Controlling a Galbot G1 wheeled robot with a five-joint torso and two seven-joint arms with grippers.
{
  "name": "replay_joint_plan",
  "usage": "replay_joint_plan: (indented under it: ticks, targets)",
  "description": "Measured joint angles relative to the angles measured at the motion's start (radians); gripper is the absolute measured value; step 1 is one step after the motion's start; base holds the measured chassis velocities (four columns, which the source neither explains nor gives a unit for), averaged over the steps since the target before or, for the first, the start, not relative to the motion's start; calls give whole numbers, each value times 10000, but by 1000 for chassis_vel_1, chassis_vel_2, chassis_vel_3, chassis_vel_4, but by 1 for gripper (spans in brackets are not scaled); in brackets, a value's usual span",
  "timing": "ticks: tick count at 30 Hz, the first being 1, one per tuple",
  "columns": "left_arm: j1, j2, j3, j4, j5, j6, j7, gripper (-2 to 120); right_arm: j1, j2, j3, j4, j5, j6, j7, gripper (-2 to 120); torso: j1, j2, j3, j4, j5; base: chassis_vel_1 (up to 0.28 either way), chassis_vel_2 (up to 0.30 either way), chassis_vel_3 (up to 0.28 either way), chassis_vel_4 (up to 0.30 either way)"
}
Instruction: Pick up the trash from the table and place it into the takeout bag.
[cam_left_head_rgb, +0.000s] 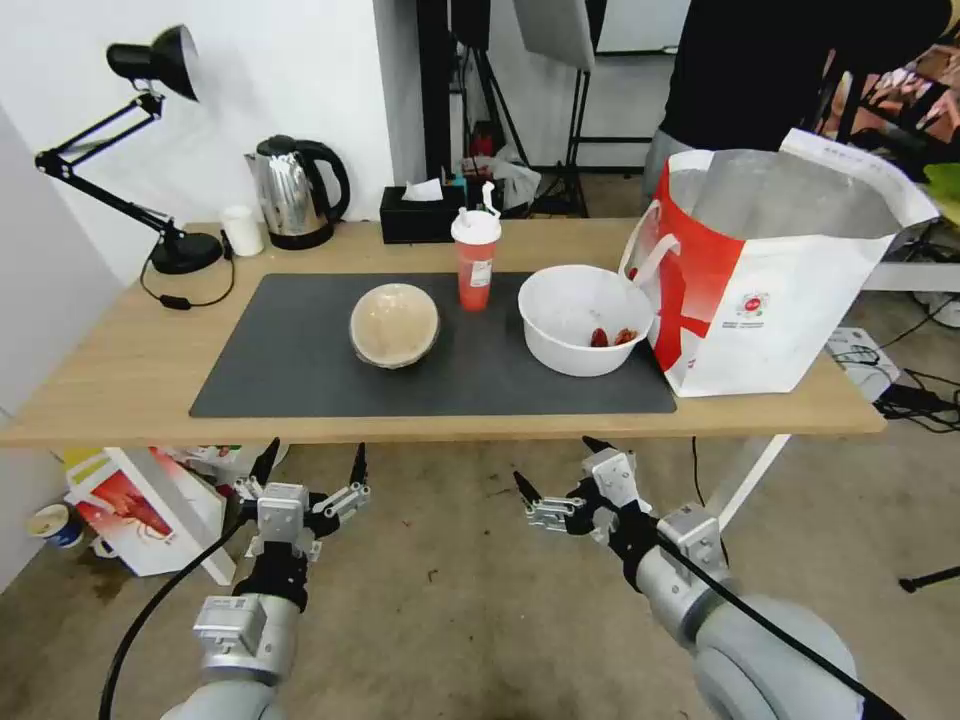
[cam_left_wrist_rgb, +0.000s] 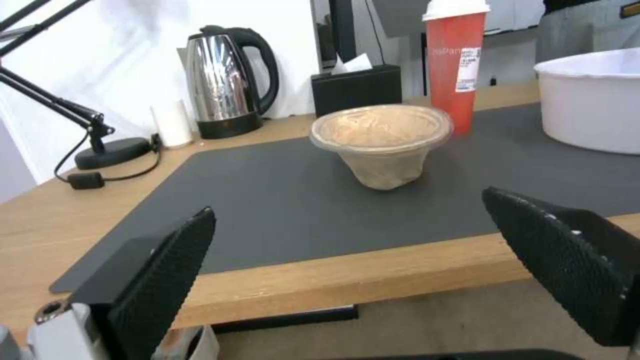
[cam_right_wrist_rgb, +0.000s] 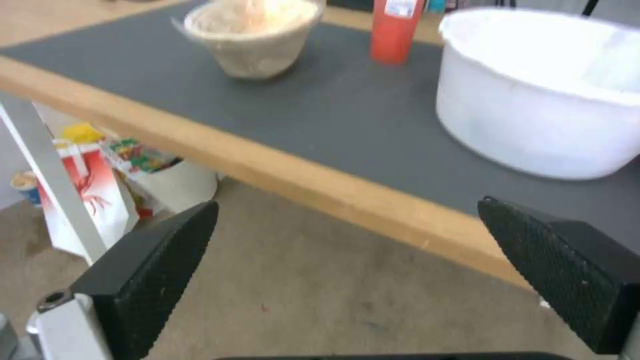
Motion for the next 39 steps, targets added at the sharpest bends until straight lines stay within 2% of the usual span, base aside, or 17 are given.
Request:
replay_joint_plan:
  ticks: [12,27,31,33,39]
  targets:
    - [0,0,0,0,0,0,0,100,-45,-107,293,507,412,-13,438,100,0,0,0,0,0,0,0,0,0]
    - [0,0,-1,0,0,0,0,100,389,-19,1630,632,1701,247,720,100,0,0,0,-1,0,0,0,0,0]
    - [0,0,0,0,0,0,0,100,1085,-153,1996,187,2161,814,686,100,0,0,1,0,0,0,0,0,0]
    - [1,0,1,0,0,0,0,100,1656,-346,2126,-414,2212,1609,91,100,1,0,1,0,2,0,0,0,0]
    - [0,0,0,0,0,0,0,100,2700,-714,2084,-1051,2562,2155,-607,100,0,-1,1,1,0,0,0,0,0]
